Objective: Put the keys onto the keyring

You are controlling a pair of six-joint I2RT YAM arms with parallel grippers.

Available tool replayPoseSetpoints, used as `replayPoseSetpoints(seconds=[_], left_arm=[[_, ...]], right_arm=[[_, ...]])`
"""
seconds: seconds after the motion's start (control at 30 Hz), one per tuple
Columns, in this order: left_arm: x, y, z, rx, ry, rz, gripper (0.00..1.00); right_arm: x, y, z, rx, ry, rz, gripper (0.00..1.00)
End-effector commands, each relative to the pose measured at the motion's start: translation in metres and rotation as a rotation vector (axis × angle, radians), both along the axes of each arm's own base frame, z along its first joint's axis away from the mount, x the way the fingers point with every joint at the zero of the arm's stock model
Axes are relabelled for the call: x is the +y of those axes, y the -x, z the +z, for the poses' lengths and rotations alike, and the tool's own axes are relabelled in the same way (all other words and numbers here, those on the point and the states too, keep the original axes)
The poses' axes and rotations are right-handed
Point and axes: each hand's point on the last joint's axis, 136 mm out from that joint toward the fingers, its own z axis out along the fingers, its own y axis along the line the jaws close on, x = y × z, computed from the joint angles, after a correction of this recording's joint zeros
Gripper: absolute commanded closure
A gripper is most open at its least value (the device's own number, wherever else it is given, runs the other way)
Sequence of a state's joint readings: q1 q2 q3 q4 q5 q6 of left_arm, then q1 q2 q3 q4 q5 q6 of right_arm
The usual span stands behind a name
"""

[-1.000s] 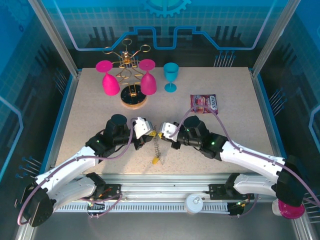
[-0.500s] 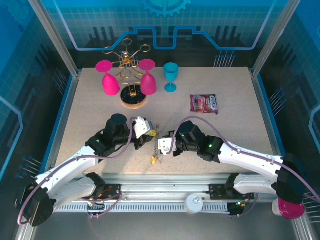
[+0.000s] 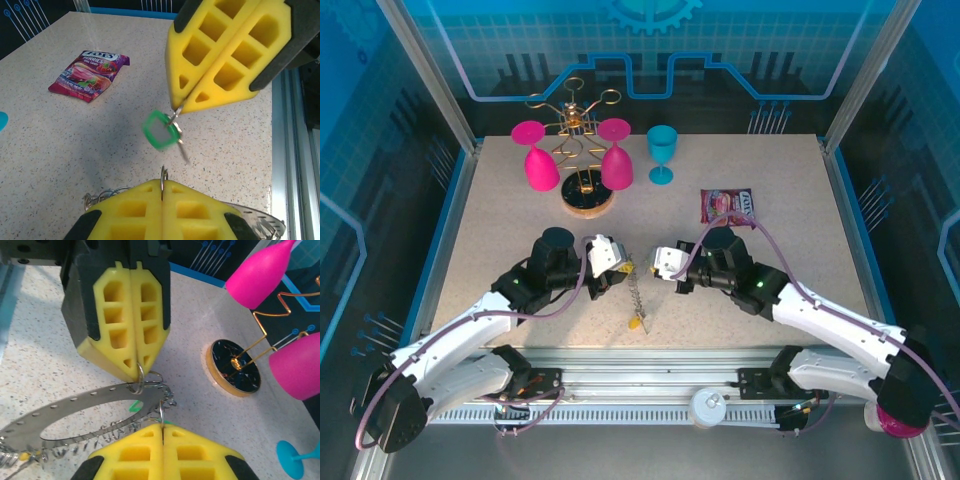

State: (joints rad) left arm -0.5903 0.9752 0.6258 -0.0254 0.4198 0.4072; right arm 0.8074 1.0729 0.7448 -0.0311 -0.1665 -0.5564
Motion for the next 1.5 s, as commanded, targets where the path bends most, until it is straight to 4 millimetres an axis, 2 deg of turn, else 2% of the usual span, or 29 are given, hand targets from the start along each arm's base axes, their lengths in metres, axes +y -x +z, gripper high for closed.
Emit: replayPoseSetpoints(seconds=[0.0,0.23,0.3,0.33,0.43,0.7,0.97,1.27,1.47], left_arm=[[-0.005,0.001,0.018,-0.055,0.020,-0.050,1.00],[-0.001,-0.010,0.022,-0.098,0.006,-0.059,1.00],[-0.001,-0.014,0.025,-0.114,0.007,-0.069,1.00],[-0.002,-0.015,0.024,-0.113,0.005,-0.074,1.00],[-0.002,-0.017,0.021,-0.107,-0.015,-0.089,1.00],[-0.003,-0.016,0.013,-0.117,-0.029,-0.113,1.00],[-0.005,-0.015,0.014,-0.109,-0.020,-0.123,1.00],[-0.005,-0.015,0.015,-0.107,-0.017,-0.122,1.00],[-0.005,-0.015,0.016,-0.105,-0.011,-0.121,1.00]], right_arm=[[0.007,0.004,0.014,0.025,-0.039,0.061,1.00],[0.011,-0.008,0.015,0.050,-0.023,0.105,1.00],[0.011,-0.010,0.007,0.067,0.003,0.118,1.00],[0.012,-0.013,0.014,0.057,0.003,0.123,1.00],[0.012,-0.014,0.013,0.059,0.022,0.142,1.00],[0.010,-0.010,-0.003,0.115,0.096,0.186,1.00],[0.014,-0.021,0.001,0.103,0.059,0.138,1.00],[0.014,-0.024,0.005,0.087,0.047,0.116,1.00],[0.015,-0.022,-0.001,0.097,0.064,0.119,1.00]])
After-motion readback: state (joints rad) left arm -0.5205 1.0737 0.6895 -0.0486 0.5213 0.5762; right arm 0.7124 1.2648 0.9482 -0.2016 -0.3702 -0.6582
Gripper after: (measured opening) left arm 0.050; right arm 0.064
